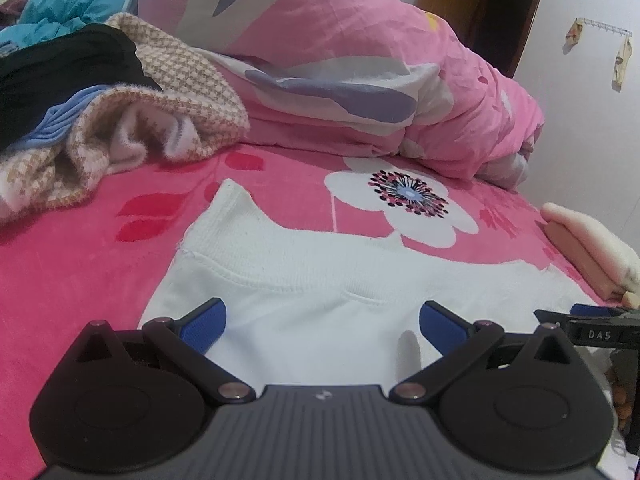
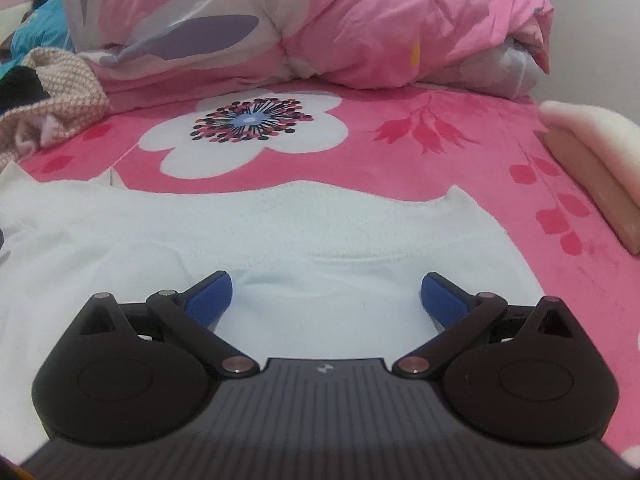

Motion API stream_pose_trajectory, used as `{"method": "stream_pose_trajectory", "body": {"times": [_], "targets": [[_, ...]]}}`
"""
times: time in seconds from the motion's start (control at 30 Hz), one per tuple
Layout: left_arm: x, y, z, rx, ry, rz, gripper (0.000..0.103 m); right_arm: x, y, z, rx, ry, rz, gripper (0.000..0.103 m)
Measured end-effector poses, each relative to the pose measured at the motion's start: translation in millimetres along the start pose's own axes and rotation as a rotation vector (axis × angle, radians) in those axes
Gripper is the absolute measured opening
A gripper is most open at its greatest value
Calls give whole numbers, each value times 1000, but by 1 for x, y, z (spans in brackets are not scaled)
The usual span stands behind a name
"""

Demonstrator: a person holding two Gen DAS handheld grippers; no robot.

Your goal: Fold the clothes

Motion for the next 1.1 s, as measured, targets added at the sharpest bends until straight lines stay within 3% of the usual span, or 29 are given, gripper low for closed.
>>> {"method": "stream_pose_trajectory", "body": {"times": [0.33,0.47,0.57,0.7,0.77,0.87,0.97,1.03,1.1], "targets": [[-1,-1,2,13,-14,0,103,1,-1,7,26,-23,-1,102],[-1,-1,3,17,-20,-2,103,-1,12,35,74,-57,-16,102],[-1,-1,4,20,-25,-4,103,-8,27,91,36,-220,-30,102],[-2,-1,5,25,-31,-6,103,-20,62,142,-199,-291,-16,91],[-2,-2,6,29,-35,-7,103,-19,82,128,-153,-266,36,90],[-2,-2,8,39,-46,-9,103,-15,97,64,37,-124,95,90],[-2,-3,8,42,-52,-15,103,-32,89,1,215,85,55,90],[-2,-3,8,42,-52,-16,103,-54,89,-4,200,165,14,90],[-1,-4,7,43,-54,-17,103,-77,108,30,204,113,16,90]]}}
Point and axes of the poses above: each gripper's, at about its wrist camera, not at the fingertips, and y roughly against the way its jaws point, z to its right, x to its top, the point moved 2 cm from there along -y, roughly the way its jaws point, and after that the axes turned 3 degrees about y, right-handed, at the moved point
